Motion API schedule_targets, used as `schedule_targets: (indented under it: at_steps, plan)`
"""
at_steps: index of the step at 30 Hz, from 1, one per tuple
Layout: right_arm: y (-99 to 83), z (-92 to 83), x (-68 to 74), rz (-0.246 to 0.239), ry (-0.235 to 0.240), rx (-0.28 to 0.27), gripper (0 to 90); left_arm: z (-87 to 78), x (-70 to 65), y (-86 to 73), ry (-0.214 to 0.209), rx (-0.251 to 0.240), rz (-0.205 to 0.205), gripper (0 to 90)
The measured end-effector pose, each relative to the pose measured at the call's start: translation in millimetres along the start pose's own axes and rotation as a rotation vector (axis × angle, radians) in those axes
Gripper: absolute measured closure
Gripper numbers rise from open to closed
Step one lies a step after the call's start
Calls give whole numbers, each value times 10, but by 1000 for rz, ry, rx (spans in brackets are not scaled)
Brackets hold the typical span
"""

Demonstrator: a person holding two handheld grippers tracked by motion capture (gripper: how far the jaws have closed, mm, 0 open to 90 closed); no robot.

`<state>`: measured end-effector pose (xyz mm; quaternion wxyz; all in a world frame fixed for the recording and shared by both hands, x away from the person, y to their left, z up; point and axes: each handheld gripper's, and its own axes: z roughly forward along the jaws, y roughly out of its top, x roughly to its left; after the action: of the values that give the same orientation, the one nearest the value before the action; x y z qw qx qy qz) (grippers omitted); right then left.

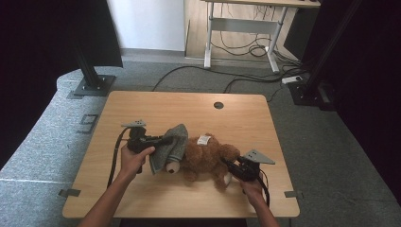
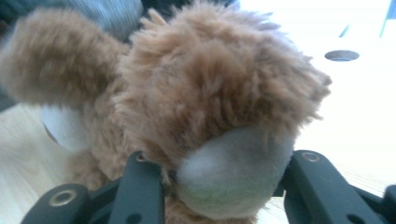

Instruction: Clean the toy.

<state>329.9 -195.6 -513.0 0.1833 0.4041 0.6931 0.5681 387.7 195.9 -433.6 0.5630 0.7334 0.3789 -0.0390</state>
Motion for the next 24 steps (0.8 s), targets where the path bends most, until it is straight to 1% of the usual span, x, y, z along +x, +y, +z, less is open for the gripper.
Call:
schedule_targets:
  at_steps: [3,4,9,12,14,18,20,24]
  plan:
    - [3,18,12,-3,-9,2,629,7,-91,111,-42,-5,8,762]
    - [4,18,12,-4,-9,1,629,26,-119,147,-63,-3,7,762]
    - [2,11,-1,-4,-17,12,630,86,-252,230,-129,-6,4,762]
    - [4,34,-4,3,-23,16,631,163,-366,270,-153,6,24,762]
    - [9,51,-3,3,-27,18,634,259,-441,283,-176,33,28,762]
    - [13,63,5,-1,-29,18,638,555,-588,273,-154,103,67,761]
    - [13,60,5,-9,-26,16,642,714,-623,261,-133,131,79,761]
    - [8,54,14,-25,-16,12,649,908,-640,243,-105,170,90,760]
